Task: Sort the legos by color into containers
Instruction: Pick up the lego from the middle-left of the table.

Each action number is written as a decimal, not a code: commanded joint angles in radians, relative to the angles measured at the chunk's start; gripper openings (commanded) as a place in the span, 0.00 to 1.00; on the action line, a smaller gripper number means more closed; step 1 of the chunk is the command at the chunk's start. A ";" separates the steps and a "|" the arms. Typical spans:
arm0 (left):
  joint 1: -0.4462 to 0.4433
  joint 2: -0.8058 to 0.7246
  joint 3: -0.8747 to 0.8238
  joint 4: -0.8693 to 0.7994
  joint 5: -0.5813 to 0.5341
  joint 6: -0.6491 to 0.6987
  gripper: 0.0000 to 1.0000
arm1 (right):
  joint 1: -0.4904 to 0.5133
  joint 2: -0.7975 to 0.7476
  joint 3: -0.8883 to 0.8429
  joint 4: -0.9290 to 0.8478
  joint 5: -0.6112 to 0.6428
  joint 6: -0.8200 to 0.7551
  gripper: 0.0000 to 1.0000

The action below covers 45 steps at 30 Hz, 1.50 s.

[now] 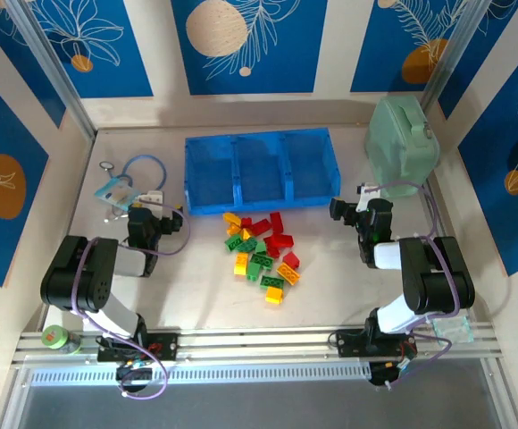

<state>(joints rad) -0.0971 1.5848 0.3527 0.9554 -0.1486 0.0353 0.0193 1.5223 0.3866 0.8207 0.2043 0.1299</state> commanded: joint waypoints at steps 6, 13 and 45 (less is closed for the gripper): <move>0.013 -0.019 0.014 0.000 0.020 0.009 1.00 | -0.002 -0.001 0.016 0.012 -0.016 -0.010 0.99; 0.014 -0.019 0.014 0.000 0.020 0.009 1.00 | -0.001 -0.001 0.017 0.014 -0.016 -0.010 0.99; -0.054 -0.231 0.164 -0.439 -0.223 -0.021 1.00 | 0.018 -0.305 0.192 -0.443 -0.048 -0.008 0.99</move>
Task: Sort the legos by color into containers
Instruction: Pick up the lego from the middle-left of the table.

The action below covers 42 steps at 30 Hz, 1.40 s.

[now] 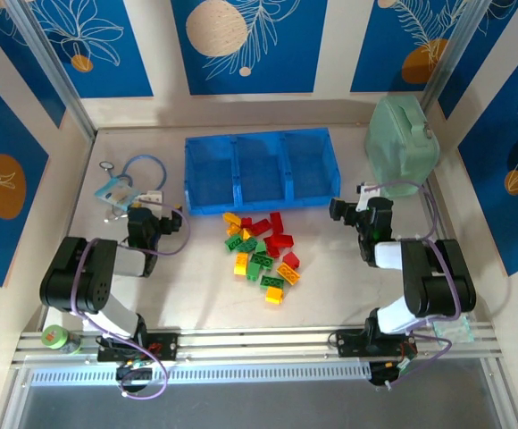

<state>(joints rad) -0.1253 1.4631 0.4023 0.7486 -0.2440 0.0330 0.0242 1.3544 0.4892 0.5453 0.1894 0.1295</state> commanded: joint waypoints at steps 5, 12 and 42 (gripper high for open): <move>-0.071 -0.223 0.235 -0.503 -0.066 -0.204 1.00 | -0.029 -0.271 0.306 -0.872 0.059 0.636 0.99; -0.278 -0.287 0.328 -0.792 -0.061 -0.275 1.00 | 0.115 -0.387 0.278 -0.932 -0.061 0.497 0.93; -0.767 -0.214 0.289 -0.995 0.027 -0.645 0.92 | 0.605 -0.414 0.349 -1.122 0.121 0.436 0.99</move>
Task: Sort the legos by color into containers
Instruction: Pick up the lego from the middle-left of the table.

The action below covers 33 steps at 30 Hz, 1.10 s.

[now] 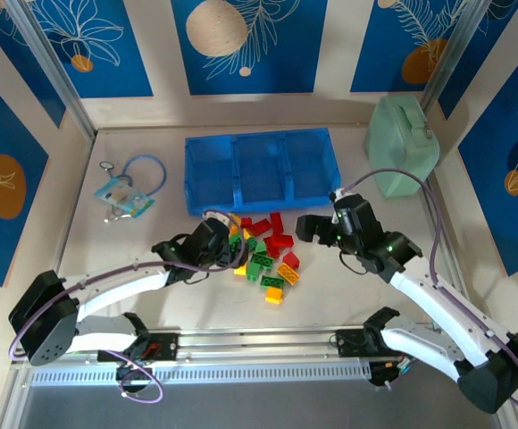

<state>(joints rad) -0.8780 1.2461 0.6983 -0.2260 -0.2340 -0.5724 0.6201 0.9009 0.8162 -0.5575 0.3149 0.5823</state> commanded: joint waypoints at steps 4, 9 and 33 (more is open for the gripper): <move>-0.024 0.003 -0.008 -0.046 0.022 -0.069 0.90 | 0.043 0.085 0.080 -0.102 0.061 -0.017 0.99; -0.038 -0.004 -0.040 -0.070 0.028 -0.110 0.88 | 0.056 0.088 0.046 -0.075 0.050 -0.006 0.99; -0.066 0.171 0.026 0.022 0.076 -0.165 0.69 | 0.076 0.056 -0.005 -0.064 0.054 0.027 0.99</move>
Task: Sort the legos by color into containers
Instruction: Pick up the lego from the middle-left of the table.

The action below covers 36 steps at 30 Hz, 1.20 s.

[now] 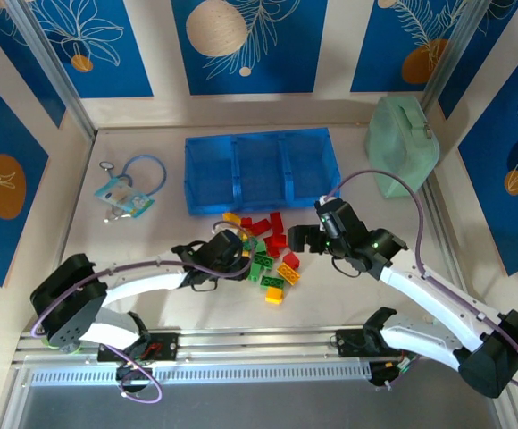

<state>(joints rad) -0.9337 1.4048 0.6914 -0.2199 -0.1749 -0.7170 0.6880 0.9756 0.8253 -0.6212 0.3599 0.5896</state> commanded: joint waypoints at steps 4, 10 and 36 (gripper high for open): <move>-0.009 0.023 0.040 0.022 0.009 -0.033 0.67 | 0.010 -0.018 -0.018 0.003 0.008 0.021 0.99; -0.009 0.060 0.057 0.034 0.021 -0.045 0.64 | 0.009 -0.022 -0.029 0.008 0.006 0.024 0.98; -0.017 -0.067 0.138 -0.192 -0.122 -0.001 0.29 | -0.016 -0.097 -0.085 0.015 0.014 0.031 0.95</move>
<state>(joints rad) -0.9401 1.4105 0.7731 -0.3340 -0.2272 -0.7506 0.6834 0.9043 0.7635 -0.6125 0.3672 0.6109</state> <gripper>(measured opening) 0.315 0.954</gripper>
